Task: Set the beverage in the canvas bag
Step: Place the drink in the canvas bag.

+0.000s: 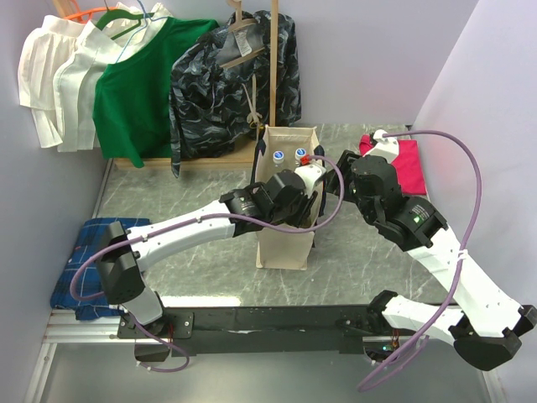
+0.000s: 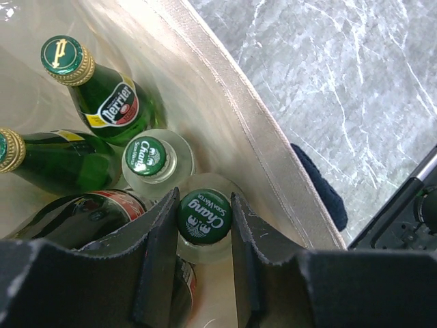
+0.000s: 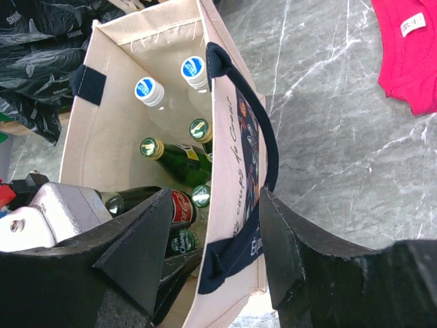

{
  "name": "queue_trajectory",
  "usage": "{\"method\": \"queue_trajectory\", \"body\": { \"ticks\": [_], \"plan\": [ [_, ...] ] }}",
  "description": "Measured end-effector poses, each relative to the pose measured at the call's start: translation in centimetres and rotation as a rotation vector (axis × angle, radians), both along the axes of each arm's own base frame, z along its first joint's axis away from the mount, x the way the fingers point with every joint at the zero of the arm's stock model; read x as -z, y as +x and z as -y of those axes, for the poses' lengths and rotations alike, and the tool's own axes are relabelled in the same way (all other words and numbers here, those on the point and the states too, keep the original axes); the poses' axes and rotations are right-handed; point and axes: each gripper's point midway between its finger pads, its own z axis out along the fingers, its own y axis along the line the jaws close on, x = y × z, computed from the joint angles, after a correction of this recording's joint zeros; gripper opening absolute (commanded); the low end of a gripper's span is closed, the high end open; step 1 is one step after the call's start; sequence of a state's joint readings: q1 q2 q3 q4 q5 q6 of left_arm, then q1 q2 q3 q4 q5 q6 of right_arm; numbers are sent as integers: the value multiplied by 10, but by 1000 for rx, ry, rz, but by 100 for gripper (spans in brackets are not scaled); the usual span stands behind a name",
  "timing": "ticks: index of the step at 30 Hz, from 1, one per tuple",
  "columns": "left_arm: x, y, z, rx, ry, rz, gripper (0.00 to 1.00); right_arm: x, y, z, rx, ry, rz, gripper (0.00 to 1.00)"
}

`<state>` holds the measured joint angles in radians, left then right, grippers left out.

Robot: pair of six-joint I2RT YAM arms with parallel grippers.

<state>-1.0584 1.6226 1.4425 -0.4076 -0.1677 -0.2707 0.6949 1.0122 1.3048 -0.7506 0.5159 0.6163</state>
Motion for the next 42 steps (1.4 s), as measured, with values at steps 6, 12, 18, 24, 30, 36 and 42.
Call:
{"method": "queue_trajectory", "body": {
  "ticks": [6, 12, 18, 24, 30, 36, 42],
  "plan": [
    [0, 2, -1, -13, 14, 23, 41, 0, 0, 0, 0, -1, 0, 61],
    [-1, 7, -2, -31, 20, 44, 50, 0, 0, 0, 1, -1, 0, 61],
    [-1, 11, -5, -48, 27, 56, 49, 0, 1, 1, 4, -3, 0, 61],
    [-1, 12, -6, -53, 28, 59, 47, 1, 1, 0, 7, -6, -2, 61],
    [-1, 12, -6, -53, 28, 59, 47, 1, 1, 1, 7, -7, -2, 61],
    [-1, 12, -6, -53, 28, 59, 48, 1, 2, 1, 10, -8, -1, 61],
    [-1, 12, -6, -55, 29, 60, 49, 1, 2, 2, 14, -10, 0, 61]
  ]
}}
